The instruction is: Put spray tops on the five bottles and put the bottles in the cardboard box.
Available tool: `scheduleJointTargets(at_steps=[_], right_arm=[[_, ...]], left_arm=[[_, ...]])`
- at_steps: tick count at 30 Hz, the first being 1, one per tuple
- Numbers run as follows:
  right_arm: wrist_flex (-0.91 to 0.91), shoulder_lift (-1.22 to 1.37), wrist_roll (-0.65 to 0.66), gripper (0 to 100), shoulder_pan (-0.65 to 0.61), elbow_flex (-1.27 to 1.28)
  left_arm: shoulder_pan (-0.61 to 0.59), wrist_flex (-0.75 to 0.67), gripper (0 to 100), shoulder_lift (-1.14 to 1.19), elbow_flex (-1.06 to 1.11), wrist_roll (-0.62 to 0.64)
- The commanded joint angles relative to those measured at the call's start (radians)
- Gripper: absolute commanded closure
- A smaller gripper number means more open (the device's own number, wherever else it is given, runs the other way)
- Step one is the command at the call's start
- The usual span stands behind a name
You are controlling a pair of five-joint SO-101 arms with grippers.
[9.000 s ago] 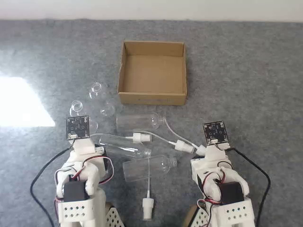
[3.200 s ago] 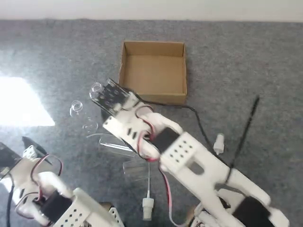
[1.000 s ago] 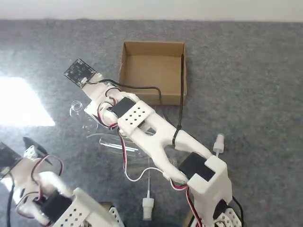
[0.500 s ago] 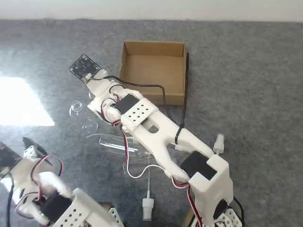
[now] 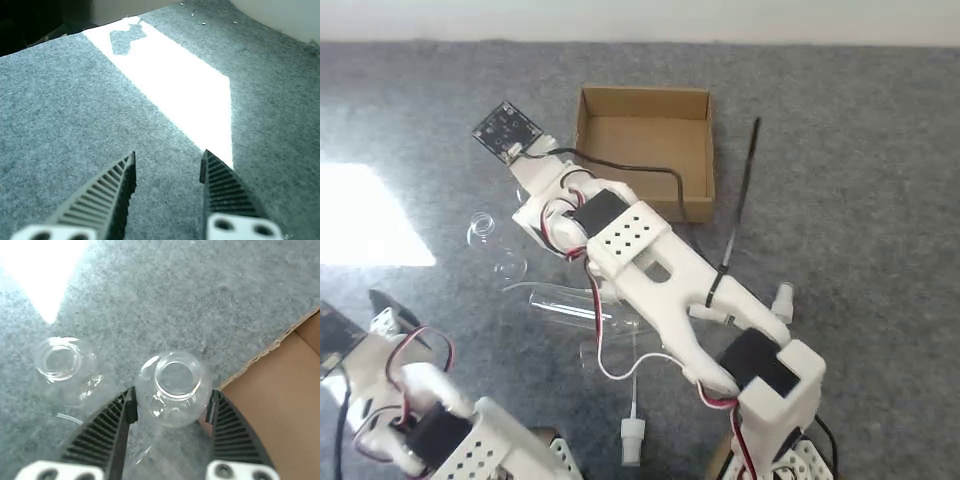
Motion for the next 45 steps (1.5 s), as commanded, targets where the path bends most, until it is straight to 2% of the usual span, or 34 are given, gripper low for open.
scheduleJointTargets(at_steps=[1, 27, 34, 38, 45], right_arm=[[0.045, -0.150, -0.006, 86.4, 0.013, -0.063], [0.634, -0.618, 0.002, 86.1, 0.021, -0.061], [0.796, -0.713, 0.002, 86.1, 0.022, -0.060], [0.871, -0.811, 0.002, 86.3, 0.056, -0.060], [0.903, -1.000, 0.048, 86.2, 0.128, 0.072]], left_arm=[[0.005, -0.006, 80, -0.018, -0.007, 0.014], [0.005, -0.026, 80, -0.018, -0.013, 0.014], [0.005, -0.012, 80, -0.018, -0.145, 0.014], [0.009, 0.064, 80, -0.015, -0.283, -0.018], [0.198, 0.190, 80, -0.014, -0.435, -0.107]])
